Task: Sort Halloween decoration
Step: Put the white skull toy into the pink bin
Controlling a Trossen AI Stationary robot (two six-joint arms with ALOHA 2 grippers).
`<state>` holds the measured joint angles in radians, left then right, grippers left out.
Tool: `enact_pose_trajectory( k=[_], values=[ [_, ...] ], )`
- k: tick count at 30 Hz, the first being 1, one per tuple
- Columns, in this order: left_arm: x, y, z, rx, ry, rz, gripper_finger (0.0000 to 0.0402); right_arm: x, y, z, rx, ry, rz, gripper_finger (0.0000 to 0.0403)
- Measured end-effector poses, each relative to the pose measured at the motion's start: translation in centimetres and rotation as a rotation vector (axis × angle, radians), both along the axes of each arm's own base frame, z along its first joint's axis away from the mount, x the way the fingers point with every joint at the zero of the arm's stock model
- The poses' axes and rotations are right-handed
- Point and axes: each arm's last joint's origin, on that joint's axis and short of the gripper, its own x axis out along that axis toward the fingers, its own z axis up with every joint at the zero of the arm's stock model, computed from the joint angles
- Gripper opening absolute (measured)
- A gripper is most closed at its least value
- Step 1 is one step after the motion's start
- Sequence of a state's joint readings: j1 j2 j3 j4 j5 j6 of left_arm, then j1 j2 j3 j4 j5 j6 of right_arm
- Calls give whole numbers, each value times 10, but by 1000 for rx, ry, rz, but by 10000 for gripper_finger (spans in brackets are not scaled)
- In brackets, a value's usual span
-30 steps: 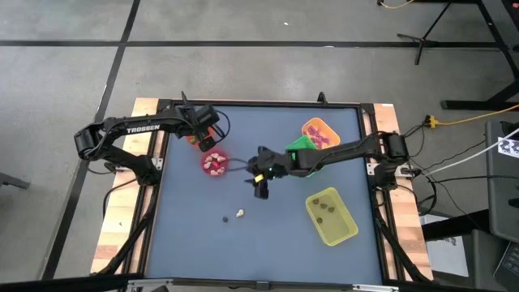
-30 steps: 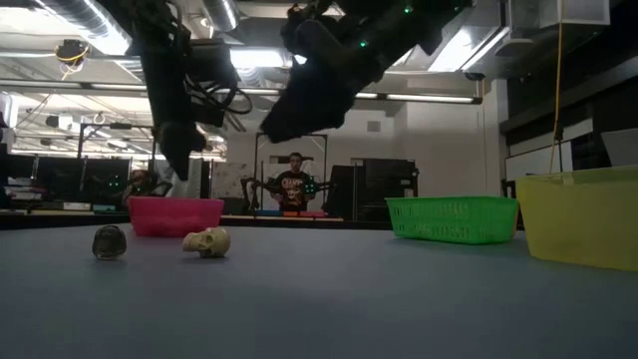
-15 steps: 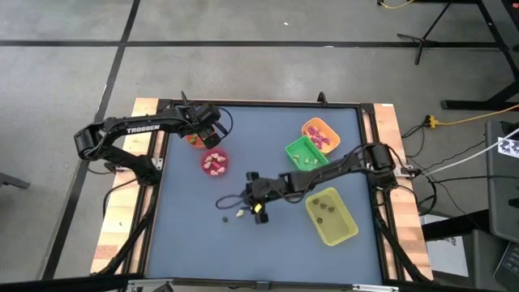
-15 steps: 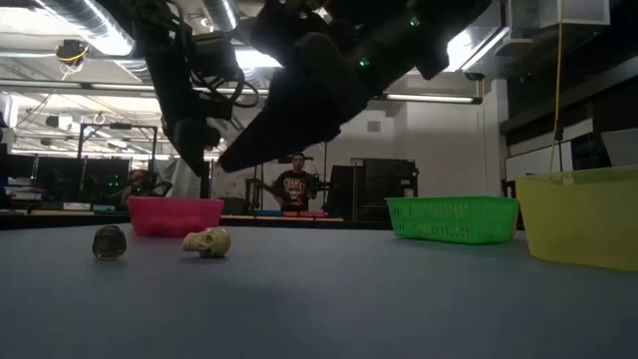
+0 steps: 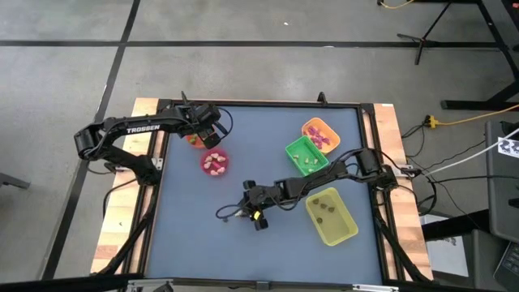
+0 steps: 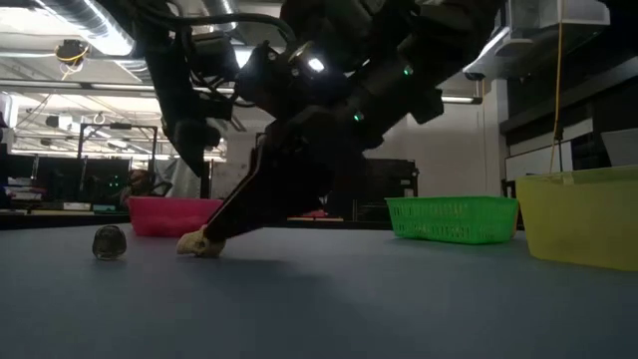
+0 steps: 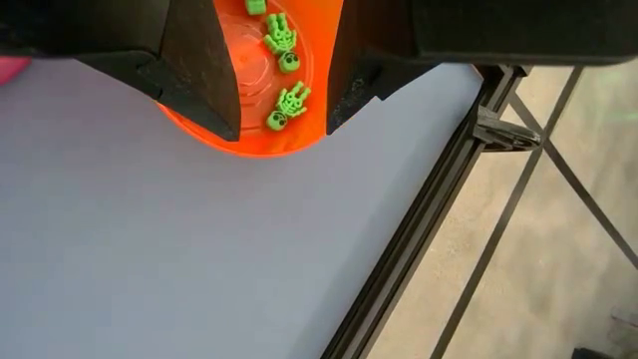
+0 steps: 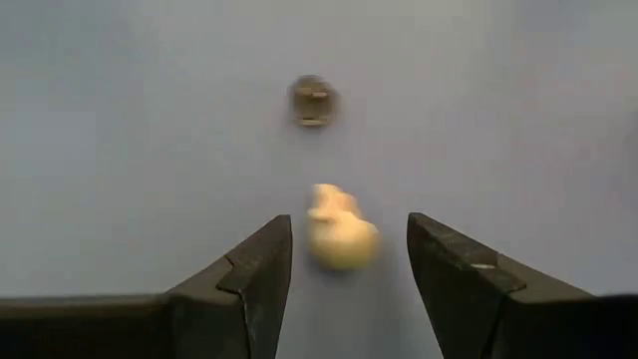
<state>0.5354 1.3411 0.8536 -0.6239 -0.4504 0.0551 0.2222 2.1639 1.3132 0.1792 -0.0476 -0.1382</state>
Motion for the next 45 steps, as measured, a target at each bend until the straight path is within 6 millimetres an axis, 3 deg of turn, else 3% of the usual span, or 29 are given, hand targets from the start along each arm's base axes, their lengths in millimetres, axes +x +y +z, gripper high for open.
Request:
enact_pose_trajectory(
  k=[7, 35, 45],
  values=[
    [0, 0, 0, 0, 0, 0, 134, 1, 3, -11, 34, 22, 48, 198],
    [0, 0, 0, 0, 0, 0, 134, 5, 1, -10, -20, -37, 5, 196],
    [0, 0, 0, 3, -4, 0, 133, 4, 1, -10, -16, -30, 13, 109]
  ],
)
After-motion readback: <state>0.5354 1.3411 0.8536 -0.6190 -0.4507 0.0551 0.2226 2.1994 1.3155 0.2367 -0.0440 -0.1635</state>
